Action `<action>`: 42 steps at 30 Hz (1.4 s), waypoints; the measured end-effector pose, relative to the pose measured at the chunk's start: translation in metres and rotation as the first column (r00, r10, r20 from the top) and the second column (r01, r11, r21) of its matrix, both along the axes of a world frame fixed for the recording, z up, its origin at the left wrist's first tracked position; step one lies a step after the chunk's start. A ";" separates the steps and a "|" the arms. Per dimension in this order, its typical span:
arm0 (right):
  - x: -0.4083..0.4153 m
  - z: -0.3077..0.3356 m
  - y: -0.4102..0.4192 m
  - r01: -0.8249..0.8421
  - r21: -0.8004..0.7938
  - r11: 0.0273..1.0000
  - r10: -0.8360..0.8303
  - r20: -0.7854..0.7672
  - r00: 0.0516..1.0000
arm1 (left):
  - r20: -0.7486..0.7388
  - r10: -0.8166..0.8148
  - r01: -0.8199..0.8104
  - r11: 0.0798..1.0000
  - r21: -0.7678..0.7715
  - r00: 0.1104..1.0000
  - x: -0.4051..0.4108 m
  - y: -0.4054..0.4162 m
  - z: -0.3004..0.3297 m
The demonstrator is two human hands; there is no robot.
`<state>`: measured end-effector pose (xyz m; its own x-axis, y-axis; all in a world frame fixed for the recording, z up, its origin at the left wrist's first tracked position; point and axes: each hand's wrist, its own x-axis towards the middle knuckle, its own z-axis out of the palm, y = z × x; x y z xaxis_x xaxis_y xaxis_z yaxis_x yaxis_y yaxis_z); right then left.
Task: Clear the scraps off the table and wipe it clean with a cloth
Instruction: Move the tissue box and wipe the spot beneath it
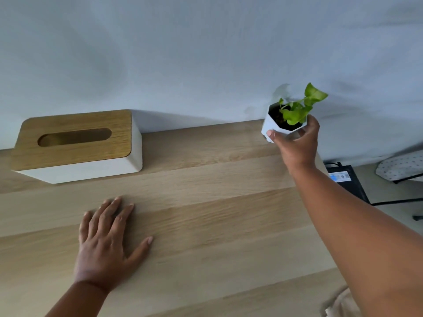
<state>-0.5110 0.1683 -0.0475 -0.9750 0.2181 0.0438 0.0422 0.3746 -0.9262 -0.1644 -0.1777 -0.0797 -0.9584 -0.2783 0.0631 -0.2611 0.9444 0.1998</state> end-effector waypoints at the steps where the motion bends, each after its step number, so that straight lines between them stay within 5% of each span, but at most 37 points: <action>1: -0.001 0.000 0.000 0.001 -0.006 1.000 -0.001 0.000 1.000 | -0.002 -0.001 0.001 1.000 0.000 1.000 0.000 0.000 0.000; 21: 0.029 -0.001 -0.039 -0.181 -0.216 0.960 0.161 -0.107 0.981 | 0.025 0.013 -0.013 1.000 0.017 1.000 -0.001 0.000 -0.002; 42: 0.094 -0.009 -0.184 -0.410 -0.173 0.896 0.392 -0.128 0.911 | -0.039 0.023 -0.021 0.999 0.041 0.999 0.001 0.000 -0.003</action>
<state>-0.4166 -0.0159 -0.0566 -0.9755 -0.1775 0.1303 -0.1588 0.1572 -0.9747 -0.1632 -0.1772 -0.0824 -0.9490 -0.3025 0.0892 -0.2728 0.9293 0.2488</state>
